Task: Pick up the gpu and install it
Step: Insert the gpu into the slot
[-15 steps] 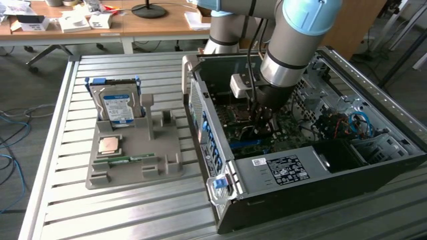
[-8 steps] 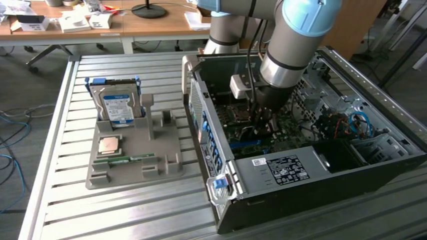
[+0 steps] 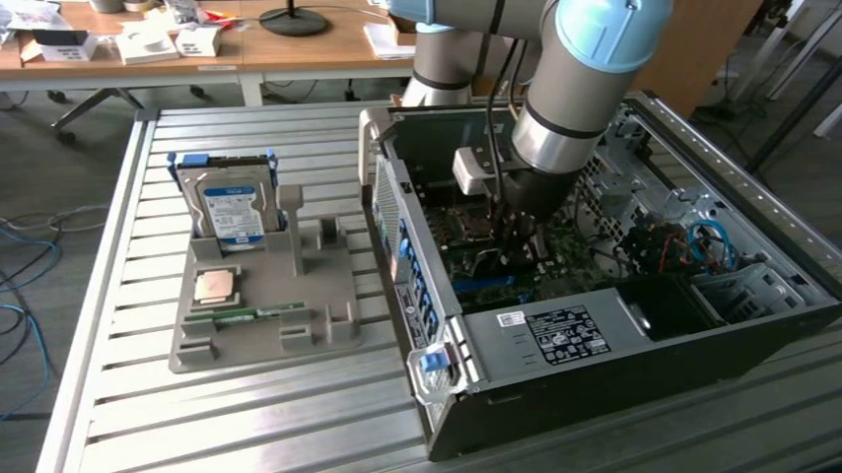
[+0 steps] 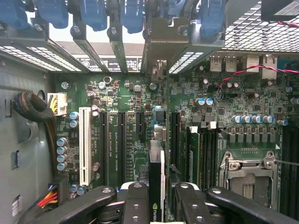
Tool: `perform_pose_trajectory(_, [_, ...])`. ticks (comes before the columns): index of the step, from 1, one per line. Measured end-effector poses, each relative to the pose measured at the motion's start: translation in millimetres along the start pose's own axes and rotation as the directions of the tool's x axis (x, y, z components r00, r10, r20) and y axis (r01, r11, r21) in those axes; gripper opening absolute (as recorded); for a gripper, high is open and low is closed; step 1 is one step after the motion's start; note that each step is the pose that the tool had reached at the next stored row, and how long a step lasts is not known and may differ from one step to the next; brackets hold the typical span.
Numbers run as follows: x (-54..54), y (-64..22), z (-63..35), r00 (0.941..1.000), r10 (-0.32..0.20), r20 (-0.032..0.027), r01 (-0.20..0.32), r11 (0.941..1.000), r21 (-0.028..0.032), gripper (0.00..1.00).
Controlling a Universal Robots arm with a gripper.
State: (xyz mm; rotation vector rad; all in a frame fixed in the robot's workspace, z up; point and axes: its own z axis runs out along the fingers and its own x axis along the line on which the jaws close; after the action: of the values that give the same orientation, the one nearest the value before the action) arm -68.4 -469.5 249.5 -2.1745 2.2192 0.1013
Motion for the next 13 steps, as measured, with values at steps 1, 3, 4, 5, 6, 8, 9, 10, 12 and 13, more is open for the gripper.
perform_pose_trajectory(1, [0.0,-0.1,0.5,1.0000,0.000,-0.0001,0.000,1.0000,0.0000,0.26])
perform_pose_trajectory(3, [0.1,0.0,0.6,1.0000,0.000,0.0001,0.000,1.0000,0.0000,0.26])
perform_pose_trajectory(4, [0.1,0.0,0.5,1.0000,0.000,0.0000,0.000,1.0000,0.0000,0.26])
perform_pose_trajectory(5, [0.2,0.0,0.5,1.0000,0.000,-0.0001,0.000,1.0000,0.0000,0.26])
perform_pose_trajectory(6, [0.2,0.0,0.5,1.0000,0.000,-0.0001,0.000,1.0000,0.0000,0.26])
perform_pose_trajectory(8, [0.3,0.0,0.5,1.0000,0.000,-0.0001,0.000,1.0000,0.0000,0.26])
perform_pose_trajectory(9, [0.3,0.0,0.5,1.0000,0.000,-0.0001,0.000,1.0000,0.0000,0.26])
perform_pose_trajectory(10, [0.3,0.0,0.5,1.0000,0.000,-0.0001,0.000,1.0000,0.0000,0.26])
perform_pose_trajectory(12, [0.3,0.0,0.5,1.0000,0.001,-0.0002,-0.001,1.0000,0.0001,0.26])
perform_pose_trajectory(13, [0.4,0.0,0.5,1.0000,0.003,-0.0002,-0.003,1.0000,0.0001,0.26])
